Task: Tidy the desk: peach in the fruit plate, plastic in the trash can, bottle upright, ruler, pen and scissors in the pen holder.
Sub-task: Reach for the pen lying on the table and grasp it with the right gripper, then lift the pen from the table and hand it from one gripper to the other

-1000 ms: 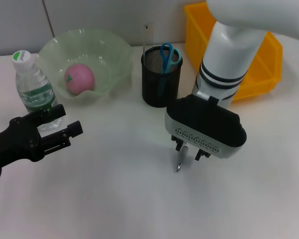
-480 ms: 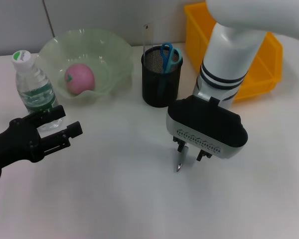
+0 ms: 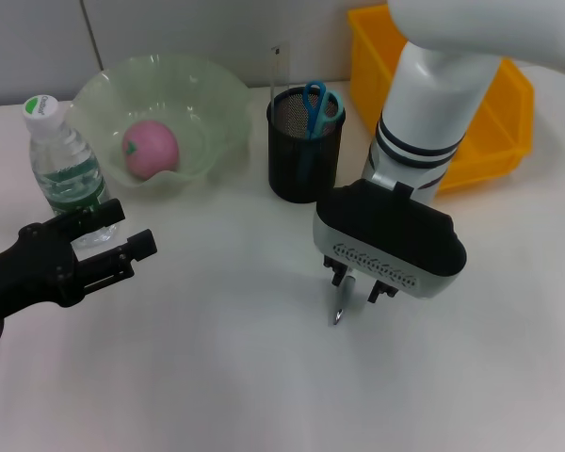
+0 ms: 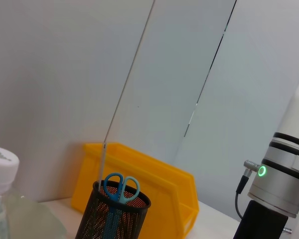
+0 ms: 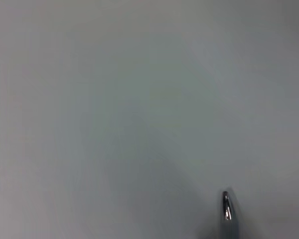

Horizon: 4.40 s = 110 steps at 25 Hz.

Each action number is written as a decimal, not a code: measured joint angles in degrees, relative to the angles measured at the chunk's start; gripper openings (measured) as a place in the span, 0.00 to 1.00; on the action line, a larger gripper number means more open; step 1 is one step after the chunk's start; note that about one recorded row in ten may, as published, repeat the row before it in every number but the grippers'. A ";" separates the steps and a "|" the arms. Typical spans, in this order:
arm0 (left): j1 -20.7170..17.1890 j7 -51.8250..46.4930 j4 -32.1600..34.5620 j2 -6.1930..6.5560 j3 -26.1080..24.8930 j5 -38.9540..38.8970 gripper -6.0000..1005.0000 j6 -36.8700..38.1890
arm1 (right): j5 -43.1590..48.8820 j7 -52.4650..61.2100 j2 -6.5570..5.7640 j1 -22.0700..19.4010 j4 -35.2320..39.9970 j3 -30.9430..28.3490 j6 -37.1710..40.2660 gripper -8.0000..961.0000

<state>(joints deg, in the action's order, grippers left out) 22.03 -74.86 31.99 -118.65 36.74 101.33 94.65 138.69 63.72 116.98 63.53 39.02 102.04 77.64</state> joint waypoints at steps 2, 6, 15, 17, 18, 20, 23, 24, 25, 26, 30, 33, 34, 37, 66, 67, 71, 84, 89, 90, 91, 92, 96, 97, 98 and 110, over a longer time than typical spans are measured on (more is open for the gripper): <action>0.01 0.00 0.00 0.00 0.00 0.00 0.79 0.03 | -0.19 -0.37 0.03 0.25 -0.53 0.00 -0.43 0.43; 0.03 -0.02 0.00 0.00 0.00 -0.03 0.79 0.47 | -1.10 -1.22 0.07 0.56 -1.59 0.49 -1.24 0.41; -0.01 -0.15 0.00 0.01 0.05 -0.06 0.68 0.59 | -2.22 -2.25 0.09 0.52 -2.30 1.17 -2.24 0.39; 0.03 -0.20 0.00 0.09 0.28 -0.08 0.64 0.56 | -2.28 -2.30 0.09 0.58 -2.63 1.25 -2.40 0.38; 0.03 -0.20 0.00 0.09 0.28 -0.08 0.64 0.56 | -2.29 -2.31 0.09 0.60 -2.72 1.25 -2.42 0.38; 0.11 -0.20 0.00 0.09 0.34 -0.08 0.64 0.63 | -2.38 -2.38 0.09 0.62 -2.79 1.25 -2.43 0.37; 0.12 -0.20 0.00 0.09 0.35 -0.08 0.64 0.62 | -2.61 -2.63 0.09 0.63 -2.99 1.25 -2.44 0.36; 0.12 -0.20 0.00 0.09 0.34 -0.09 0.64 0.62 | -2.73 -2.75 0.09 0.63 -3.06 1.25 -2.44 0.35; 0.12 -0.20 0.00 0.10 0.32 -0.09 0.64 0.63 | -2.88 -2.89 0.08 0.66 -3.18 1.25 -2.44 0.35; 0.12 -0.20 0.00 0.08 0.28 -0.08 0.64 0.63 | -2.99 -3.00 0.05 0.82 -3.39 1.24 -2.43 0.34; 0.14 -0.20 0.00 0.05 0.27 -0.08 0.64 0.62 | -3.06 -3.08 0.04 1.23 -4.09 1.22 -2.43 0.32; 0.24 -0.20 0.00 0.03 0.32 -0.08 0.64 0.62 | -3.07 -3.09 0.02 1.29 -4.15 1.22 -2.42 0.30; 0.24 -0.20 0.00 0.03 0.32 -0.08 0.64 0.62 | -3.08 -3.09 0.02 1.31 -4.17 1.22 -2.42 0.30; 0.26 -0.20 0.00 0.00 0.31 -0.08 0.64 0.62 | -3.09 -3.08 0.07 1.42 -4.37 1.23 -2.42 0.29; -0.15 -0.24 0.01 0.00 0.00 -0.08 0.64 1.32 | -5.16 -1.17 0.00 2.26 -5.23 5.88 -4.09 0.21; -0.15 -0.24 0.01 0.00 0.00 -0.08 0.64 1.32 | -5.16 -1.17 0.00 2.26 -5.23 5.88 -4.09 0.23; -0.15 -0.26 0.00 0.02 0.00 -0.49 0.64 1.33 | -5.25 -1.43 0.00 2.45 -5.54 5.59 -4.08 0.28; -0.15 -0.29 0.17 0.10 0.05 -0.59 0.62 1.33 | -4.99 -2.42 0.00 1.32 -3.52 3.07 -4.03 0.14; -0.15 -0.39 0.15 0.19 0.08 -0.61 0.60 1.43 | -1.82 -2.46 0.14 -1.97 5.29 -7.61 -0.19 0.12; -0.15 -0.50 0.22 0.19 0.07 -0.61 0.60 1.45 | -1.00 -2.48 0.30 -3.05 8.01 -10.68 1.46 0.12; -0.18 -0.83 0.43 0.19 0.02 -0.62 0.60 1.54 | -0.34 -2.52 0.66 -5.06 13.09 -16.38 4.57 0.12; -0.18 -0.83 0.43 0.19 0.02 -0.62 0.60 1.54 | -0.34 -2.52 0.66 -5.06 13.09 -16.38 4.57 0.12; -0.22 -0.66 0.61 0.28 0.00 -0.84 0.60 2.06 | -1.63 -2.42 1.93 -9.08 21.87 -26.97 9.55 0.12; -0.22 -0.66 0.61 0.28 0.00 -0.84 0.60 2.06 | -2.96 -2.01 2.07 -9.99 23.60 -29.08 10.52 0.12; -0.23 -0.53 0.71 0.32 -0.01 -0.86 0.60 2.27 | -5.02 -1.28 2.07 -10.93 25.15 -30.83 11.48 0.12; -1.79 1.76 5.35 0.62 -0.93 -1.52 0.60 5.92 | -37.05 12.74 2.20 -25.16 29.15 -40.00 7.17 0.12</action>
<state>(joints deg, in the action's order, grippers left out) 20.24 -73.10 37.33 -118.03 35.80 99.81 100.57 101.64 76.45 119.18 38.37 68.17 62.04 84.82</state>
